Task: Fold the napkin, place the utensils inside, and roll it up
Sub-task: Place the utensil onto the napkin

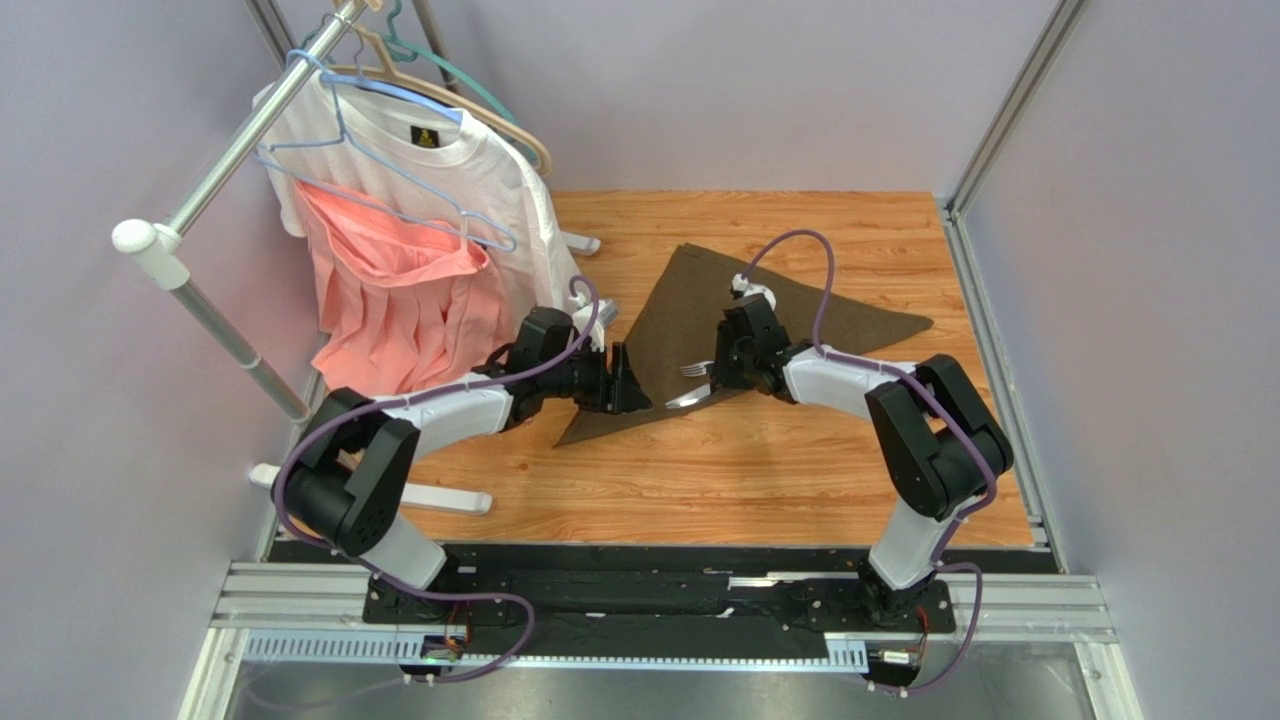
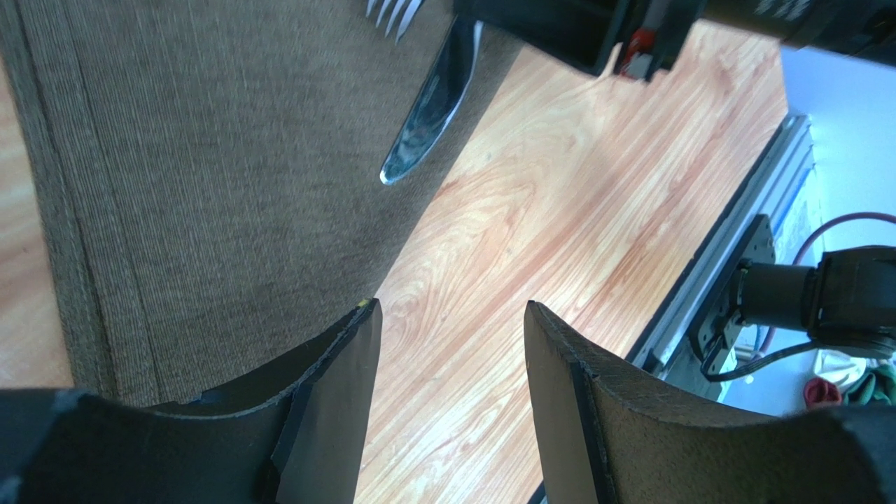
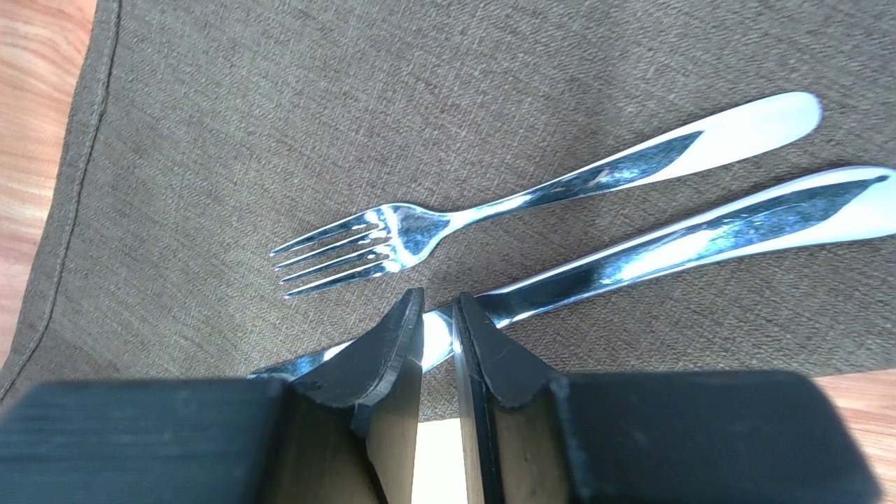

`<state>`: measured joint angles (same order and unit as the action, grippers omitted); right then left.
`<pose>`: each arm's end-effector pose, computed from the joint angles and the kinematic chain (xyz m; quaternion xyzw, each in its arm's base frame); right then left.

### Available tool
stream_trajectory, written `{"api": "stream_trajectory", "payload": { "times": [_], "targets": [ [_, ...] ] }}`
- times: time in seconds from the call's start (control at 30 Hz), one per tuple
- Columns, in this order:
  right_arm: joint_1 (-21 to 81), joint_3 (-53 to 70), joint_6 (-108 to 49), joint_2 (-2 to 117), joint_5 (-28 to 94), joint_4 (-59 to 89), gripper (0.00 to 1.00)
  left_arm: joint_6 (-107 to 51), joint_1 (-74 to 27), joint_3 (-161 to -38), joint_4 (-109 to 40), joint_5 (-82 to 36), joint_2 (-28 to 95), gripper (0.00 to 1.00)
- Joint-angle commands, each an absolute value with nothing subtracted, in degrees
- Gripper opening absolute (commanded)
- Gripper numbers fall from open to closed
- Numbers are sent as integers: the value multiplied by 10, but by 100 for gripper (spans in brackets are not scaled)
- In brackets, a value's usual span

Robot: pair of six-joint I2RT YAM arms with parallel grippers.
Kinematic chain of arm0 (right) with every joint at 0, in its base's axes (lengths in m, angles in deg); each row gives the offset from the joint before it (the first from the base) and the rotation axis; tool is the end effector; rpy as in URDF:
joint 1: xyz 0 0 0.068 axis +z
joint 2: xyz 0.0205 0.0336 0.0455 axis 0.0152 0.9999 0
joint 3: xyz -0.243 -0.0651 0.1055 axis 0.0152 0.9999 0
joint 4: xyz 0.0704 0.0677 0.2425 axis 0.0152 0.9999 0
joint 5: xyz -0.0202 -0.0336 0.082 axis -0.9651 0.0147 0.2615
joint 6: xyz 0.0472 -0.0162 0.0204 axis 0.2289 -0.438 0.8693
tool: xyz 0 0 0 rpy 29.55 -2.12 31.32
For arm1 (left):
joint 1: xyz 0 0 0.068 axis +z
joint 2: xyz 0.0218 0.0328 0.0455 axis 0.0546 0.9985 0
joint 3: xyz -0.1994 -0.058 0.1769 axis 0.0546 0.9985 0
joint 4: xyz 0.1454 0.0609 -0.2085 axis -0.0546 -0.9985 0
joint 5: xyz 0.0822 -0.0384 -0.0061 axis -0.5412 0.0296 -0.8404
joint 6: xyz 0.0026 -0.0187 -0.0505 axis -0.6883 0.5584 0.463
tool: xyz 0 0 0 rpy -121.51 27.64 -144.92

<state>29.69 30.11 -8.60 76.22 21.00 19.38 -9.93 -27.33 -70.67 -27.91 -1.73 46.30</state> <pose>0.3056 0.1647 0.1539 0.0042 0.9415 0.1238 0.3133 0.2603 -0.1735 0.1837 0.1189 0.8623 -0.4165 0.2622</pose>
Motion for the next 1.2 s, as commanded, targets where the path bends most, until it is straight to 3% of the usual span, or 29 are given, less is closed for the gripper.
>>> {"api": "stream_trajectory", "payload": {
  "times": [0.0,0.5,0.67,1.17],
  "targets": [
    [293,301,-82,754,180,203,23,-91,-276,-694,-245,-5,472,61],
    [292,265,-63,719,163,244,24,-88,-291,-692,-221,11,502,61],
    [280,215,-77,732,64,332,27,-85,-297,-689,-215,14,503,61],
    [244,119,111,809,82,466,27,-83,-303,-696,-233,37,485,61]
  ]
}}
